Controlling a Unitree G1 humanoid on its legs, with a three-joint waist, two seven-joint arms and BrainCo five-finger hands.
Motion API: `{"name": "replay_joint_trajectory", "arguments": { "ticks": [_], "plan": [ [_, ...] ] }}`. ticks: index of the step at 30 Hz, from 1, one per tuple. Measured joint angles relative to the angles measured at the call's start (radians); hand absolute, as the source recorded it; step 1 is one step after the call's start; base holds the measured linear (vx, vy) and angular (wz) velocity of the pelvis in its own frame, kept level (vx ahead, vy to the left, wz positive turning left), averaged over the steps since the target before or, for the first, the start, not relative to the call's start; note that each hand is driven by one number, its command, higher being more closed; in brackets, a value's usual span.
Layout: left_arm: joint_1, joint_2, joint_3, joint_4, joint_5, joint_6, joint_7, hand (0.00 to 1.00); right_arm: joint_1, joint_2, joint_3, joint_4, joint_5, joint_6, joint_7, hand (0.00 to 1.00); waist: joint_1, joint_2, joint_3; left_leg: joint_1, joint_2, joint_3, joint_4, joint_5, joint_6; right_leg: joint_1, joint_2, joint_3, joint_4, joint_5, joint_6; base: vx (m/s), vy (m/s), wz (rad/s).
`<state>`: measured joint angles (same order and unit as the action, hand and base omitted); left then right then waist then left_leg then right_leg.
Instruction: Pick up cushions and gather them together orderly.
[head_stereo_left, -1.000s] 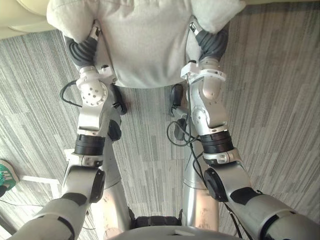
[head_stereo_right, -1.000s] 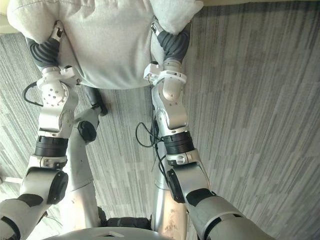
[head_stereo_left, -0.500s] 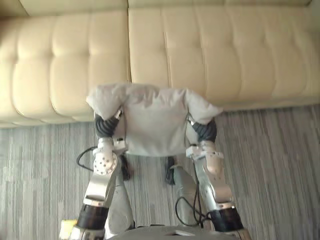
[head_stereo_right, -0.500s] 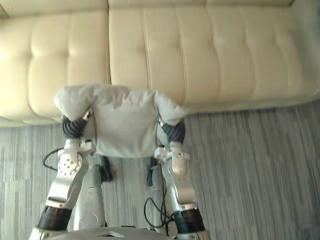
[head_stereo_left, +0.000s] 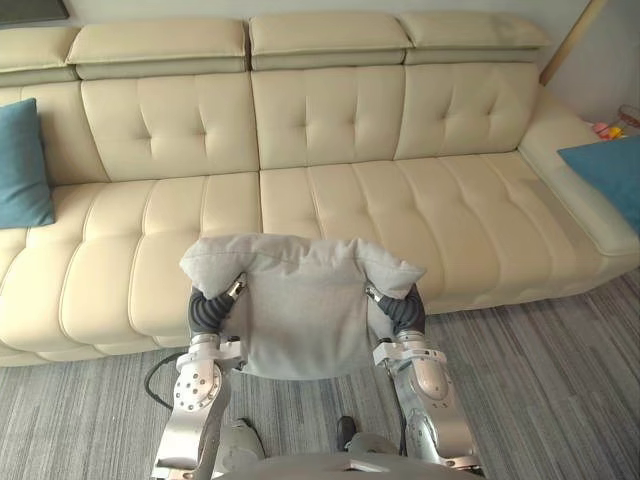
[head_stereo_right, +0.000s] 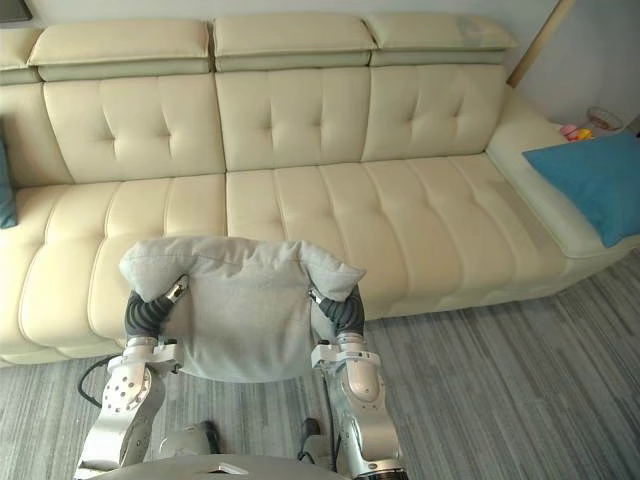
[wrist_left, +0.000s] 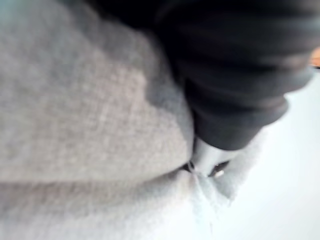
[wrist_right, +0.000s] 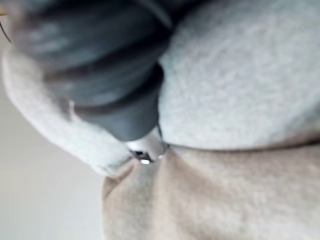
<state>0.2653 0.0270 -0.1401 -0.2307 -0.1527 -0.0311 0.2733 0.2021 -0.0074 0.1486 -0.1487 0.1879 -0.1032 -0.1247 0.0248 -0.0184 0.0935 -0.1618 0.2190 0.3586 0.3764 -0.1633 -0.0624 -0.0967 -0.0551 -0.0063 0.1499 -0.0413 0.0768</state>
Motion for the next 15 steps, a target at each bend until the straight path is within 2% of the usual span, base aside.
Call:
{"name": "replay_joint_trajectory", "arguments": {
  "ticks": [3,4,7,8,10,11,13,14,15],
  "plan": [
    [0.014,0.001,0.001,0.0,-0.001,0.0,-0.006,1.0,-0.013,0.0,-0.008,0.013,0.0,0.0,0.013,1.0,0.0,-0.008,-0.005,0.008,-0.019,-0.003,0.004,-0.015,0.008,-0.009,-0.011,0.021,0.011,-0.004,-0.003,-0.03,0.068,-0.14],
    [0.017,0.001,0.003,0.006,-0.002,0.0,-0.006,1.0,-0.024,-0.001,-0.008,0.023,0.0,0.0,0.013,1.0,0.003,-0.01,-0.003,0.006,-0.027,-0.007,0.024,-0.039,0.01,-0.017,-0.018,0.027,0.043,-0.023,-0.009,-0.04,0.108,-0.2],
    [0.025,0.001,0.004,0.02,-0.003,0.002,-0.006,1.0,-0.055,-0.007,-0.007,0.077,-0.004,-0.001,0.013,1.0,-0.014,-0.015,0.005,0.007,-0.051,-0.037,0.054,-0.079,0.029,-0.087,-0.042,0.027,0.232,-0.055,-0.008,-0.06,0.133,0.04],
    [0.022,0.004,0.005,0.026,-0.003,0.002,-0.006,1.0,-0.063,-0.011,-0.007,0.093,-0.019,-0.001,0.013,1.0,-0.023,-0.015,0.015,0.006,-0.058,-0.05,0.061,-0.083,0.036,-0.135,-0.048,0.023,0.339,-0.041,-0.025,-0.06,0.111,0.29],
    [0.023,0.007,0.011,0.03,-0.003,0.002,-0.005,1.0,-0.068,-0.015,0.001,0.096,-0.02,-0.001,0.013,1.0,-0.025,-0.017,0.028,0.007,-0.067,-0.065,0.057,-0.085,0.048,-0.185,-0.062,0.007,0.429,-0.009,-0.044,-0.03,0.078,0.25],
    [0.023,0.01,0.014,0.03,-0.005,0.002,-0.005,1.0,-0.077,-0.018,0.004,0.102,-0.02,-0.001,0.013,1.0,-0.024,-0.012,0.034,0.006,-0.067,-0.069,0.054,-0.084,0.055,-0.195,-0.064,-0.004,0.439,-0.006,-0.052,0.0,0.018,0.11],
    [0.019,0.023,0.022,0.03,-0.021,0.002,-0.001,1.0,-0.118,-0.019,0.003,0.138,-0.019,0.003,0.014,1.0,-0.021,-0.011,0.047,0.005,-0.069,-0.083,0.019,-0.075,0.076,-0.22,-0.058,-0.03,0.398,-0.085,-0.052,0.01,-0.009,0.02],
    [0.012,0.027,0.023,0.034,-0.024,0.0,0.002,1.0,-0.128,-0.02,0.001,0.138,-0.018,0.003,0.014,1.0,-0.02,-0.009,0.05,0.005,-0.07,-0.087,-0.003,-0.072,0.08,-0.235,-0.049,-0.04,0.347,-0.089,-0.048,0.05,-0.04,-0.04],
    [-0.004,0.035,0.022,0.049,-0.036,-0.004,0.002,1.0,-0.14,-0.021,-0.004,0.138,-0.018,0.003,0.013,1.0,-0.023,-0.009,0.05,0.005,-0.075,-0.091,-0.05,-0.069,0.084,-0.248,-0.036,-0.036,0.213,-0.062,-0.024,0.08,-0.02,0.21]
  ]
}}
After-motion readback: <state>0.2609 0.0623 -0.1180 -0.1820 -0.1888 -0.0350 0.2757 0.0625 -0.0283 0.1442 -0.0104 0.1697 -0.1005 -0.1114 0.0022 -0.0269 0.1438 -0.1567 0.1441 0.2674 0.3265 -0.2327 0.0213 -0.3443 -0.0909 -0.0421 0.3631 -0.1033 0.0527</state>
